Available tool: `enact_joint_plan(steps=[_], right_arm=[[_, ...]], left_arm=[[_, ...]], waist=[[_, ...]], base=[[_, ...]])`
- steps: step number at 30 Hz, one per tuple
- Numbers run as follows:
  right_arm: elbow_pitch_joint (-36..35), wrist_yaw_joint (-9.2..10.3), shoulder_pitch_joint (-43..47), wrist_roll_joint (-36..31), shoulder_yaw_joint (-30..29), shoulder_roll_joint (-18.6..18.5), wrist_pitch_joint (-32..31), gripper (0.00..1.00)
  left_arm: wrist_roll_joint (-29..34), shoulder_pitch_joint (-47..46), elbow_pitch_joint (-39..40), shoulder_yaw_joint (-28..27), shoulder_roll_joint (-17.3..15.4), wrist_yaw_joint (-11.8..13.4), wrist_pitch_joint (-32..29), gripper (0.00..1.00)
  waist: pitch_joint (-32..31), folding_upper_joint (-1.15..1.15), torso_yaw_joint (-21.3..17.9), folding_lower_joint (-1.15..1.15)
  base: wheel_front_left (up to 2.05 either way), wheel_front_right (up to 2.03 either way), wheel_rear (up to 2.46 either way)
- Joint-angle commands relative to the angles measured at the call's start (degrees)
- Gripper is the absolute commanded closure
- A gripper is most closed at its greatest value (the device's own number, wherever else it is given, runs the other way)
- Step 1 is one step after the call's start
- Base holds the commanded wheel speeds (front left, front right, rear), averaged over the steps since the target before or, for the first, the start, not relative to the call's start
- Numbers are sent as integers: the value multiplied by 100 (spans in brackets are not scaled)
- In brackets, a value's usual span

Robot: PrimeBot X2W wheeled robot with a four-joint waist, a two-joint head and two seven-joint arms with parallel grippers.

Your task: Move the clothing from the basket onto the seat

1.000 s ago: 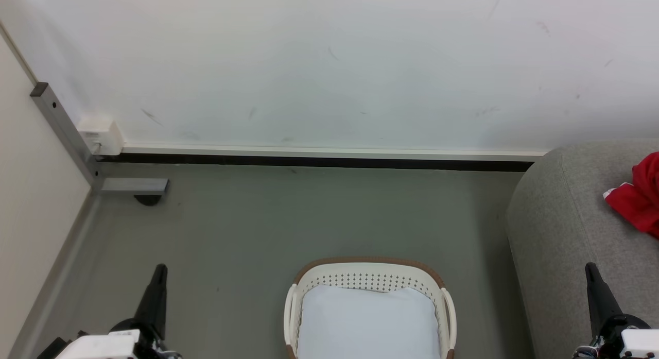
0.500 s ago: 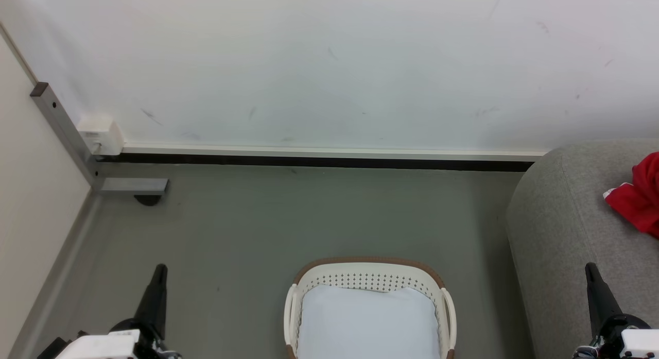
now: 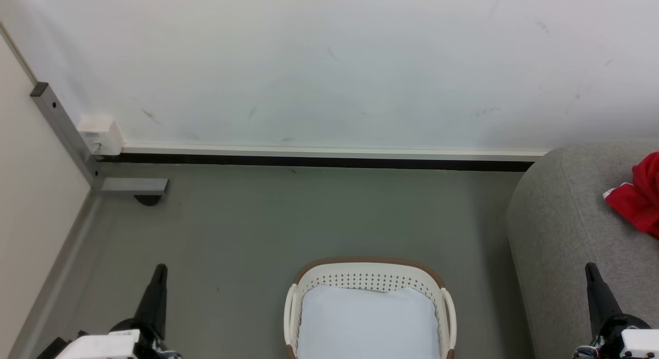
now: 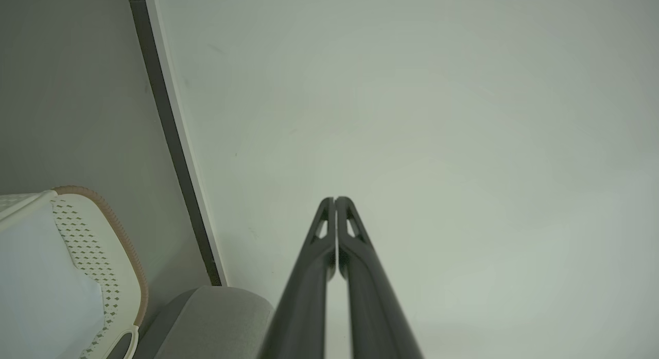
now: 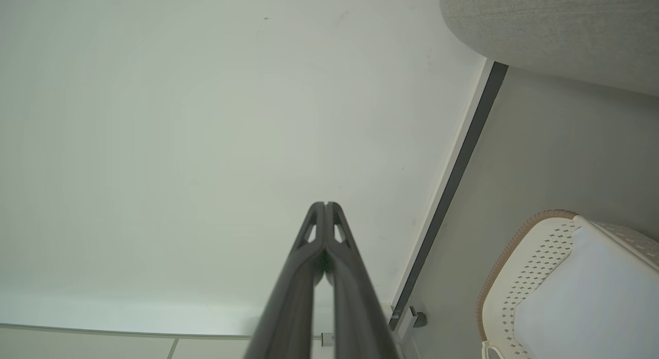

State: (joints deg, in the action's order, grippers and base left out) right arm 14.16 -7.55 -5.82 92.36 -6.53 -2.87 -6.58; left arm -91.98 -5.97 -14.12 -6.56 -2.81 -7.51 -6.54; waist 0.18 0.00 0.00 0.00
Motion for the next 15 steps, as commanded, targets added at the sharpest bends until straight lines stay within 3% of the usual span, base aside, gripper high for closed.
enact_joint_plan(steps=[1, 15], right_arm=[[-27, 12, -71, 2, -22, 0, -20, 100], [-26, 12, -71, 1, -23, 0, -21, 100]], left_arm=[[-77, -42, 19, -10, -11, 4, -20, 100], [-78, -42, 20, -9, -12, 4, -20, 100]], waist=[[0, 0, 0, 0], [0, 0, 0, 0]], base=[[0, 0, 0], [0, 0, 0]])
